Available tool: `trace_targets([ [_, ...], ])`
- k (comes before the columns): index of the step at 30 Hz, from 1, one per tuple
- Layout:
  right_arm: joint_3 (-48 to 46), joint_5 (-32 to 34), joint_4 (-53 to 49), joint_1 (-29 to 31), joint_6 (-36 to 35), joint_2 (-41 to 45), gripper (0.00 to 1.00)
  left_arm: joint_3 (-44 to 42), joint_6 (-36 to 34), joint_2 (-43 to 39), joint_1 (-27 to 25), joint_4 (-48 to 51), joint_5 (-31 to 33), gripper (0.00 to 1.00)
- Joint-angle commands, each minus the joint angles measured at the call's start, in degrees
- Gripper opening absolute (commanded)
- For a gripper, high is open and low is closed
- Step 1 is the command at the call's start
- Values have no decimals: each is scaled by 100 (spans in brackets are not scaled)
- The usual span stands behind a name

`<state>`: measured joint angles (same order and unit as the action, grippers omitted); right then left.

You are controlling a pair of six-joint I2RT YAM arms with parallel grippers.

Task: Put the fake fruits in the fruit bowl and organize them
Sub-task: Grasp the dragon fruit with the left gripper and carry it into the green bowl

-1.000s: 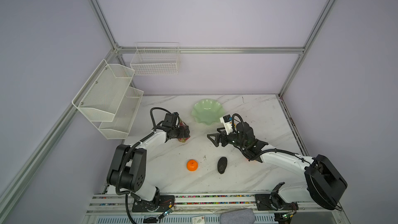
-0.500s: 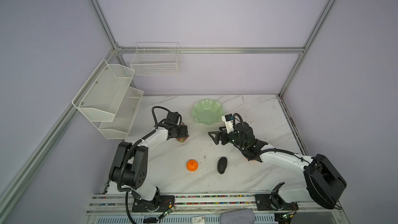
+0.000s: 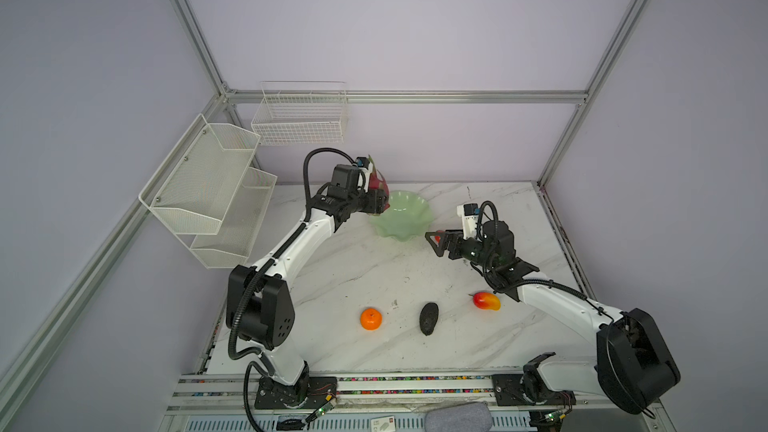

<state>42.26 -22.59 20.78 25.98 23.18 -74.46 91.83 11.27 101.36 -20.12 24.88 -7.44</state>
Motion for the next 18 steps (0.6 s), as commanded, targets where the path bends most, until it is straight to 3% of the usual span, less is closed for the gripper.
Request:
trace_targets([
  [1, 46, -242, 14, -150, 100, 105, 97, 899, -498, 599, -114, 65, -399, 69],
  [4, -39, -279, 14, -218, 88, 148, 97, 1588, -741, 1260, -200, 312, -476, 69],
  [8, -125, -294, 23, -260, 66, 206, 97, 2239, -1120, 1944, -396, 278, -103, 69],
  [13, -238, -386, 68, -273, -13, 255, 97, 2366, -1373, 2341, -610, 26, 495, 69],
  [18, -281, -374, 67, -284, -59, 208, 97, 2266, -1322, 2557, -651, 19, 525, 69],
])
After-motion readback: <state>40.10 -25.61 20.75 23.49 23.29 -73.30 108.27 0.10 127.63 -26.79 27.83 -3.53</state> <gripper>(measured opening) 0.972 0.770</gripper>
